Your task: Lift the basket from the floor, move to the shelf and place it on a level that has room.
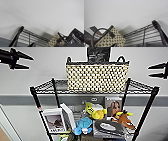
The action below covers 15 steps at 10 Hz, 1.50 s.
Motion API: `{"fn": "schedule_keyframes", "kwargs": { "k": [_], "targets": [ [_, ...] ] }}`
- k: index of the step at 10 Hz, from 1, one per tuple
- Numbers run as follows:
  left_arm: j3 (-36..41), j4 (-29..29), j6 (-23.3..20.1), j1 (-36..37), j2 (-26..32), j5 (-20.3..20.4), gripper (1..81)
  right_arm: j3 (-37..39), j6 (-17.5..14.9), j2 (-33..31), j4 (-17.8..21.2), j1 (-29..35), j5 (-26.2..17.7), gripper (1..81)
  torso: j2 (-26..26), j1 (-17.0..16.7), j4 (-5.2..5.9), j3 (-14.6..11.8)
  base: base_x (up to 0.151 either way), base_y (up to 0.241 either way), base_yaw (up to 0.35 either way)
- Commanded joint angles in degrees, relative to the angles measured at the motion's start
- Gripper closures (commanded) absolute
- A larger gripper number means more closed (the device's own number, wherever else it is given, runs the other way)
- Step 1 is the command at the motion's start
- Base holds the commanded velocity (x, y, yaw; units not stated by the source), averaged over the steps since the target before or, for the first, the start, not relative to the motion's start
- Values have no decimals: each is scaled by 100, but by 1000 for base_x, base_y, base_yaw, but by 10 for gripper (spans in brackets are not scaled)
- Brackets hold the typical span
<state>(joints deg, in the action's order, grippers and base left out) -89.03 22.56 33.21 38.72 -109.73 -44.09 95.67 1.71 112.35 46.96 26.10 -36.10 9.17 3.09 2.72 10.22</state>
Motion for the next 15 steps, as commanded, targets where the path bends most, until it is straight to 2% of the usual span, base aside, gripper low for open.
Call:
{"fn": "schedule_keyframes", "kwargs": {
  "k": [1,3,6,12,15],
  "targets": [
    [-80,-559,-7,475,371,-433,10,204,23,-95,-257,628,-221,10,0,0,0,0,0,0,0],
    [-123,-814,-7,123,696,-459,10,345,23,-350,-389,611,-538,10,0,0,0,0,0,0,0],
    [-89,-1035,-121,-527,1039,-486,10,416,23,-745,-714,462,-767,10,2,-2,0,-2,0,0,0],
    [-53,-1008,-543,-1941,1620,-346,10,504,-48,-1001,-750,-1392,-688,10,6,-6,0,-5,0,0,0],
    [26,-964,-666,-3375,1629,542,10,513,-56,-975,-741,-2307,-600,10,6,-9,0,-5,0,0,0]
  ]
}}
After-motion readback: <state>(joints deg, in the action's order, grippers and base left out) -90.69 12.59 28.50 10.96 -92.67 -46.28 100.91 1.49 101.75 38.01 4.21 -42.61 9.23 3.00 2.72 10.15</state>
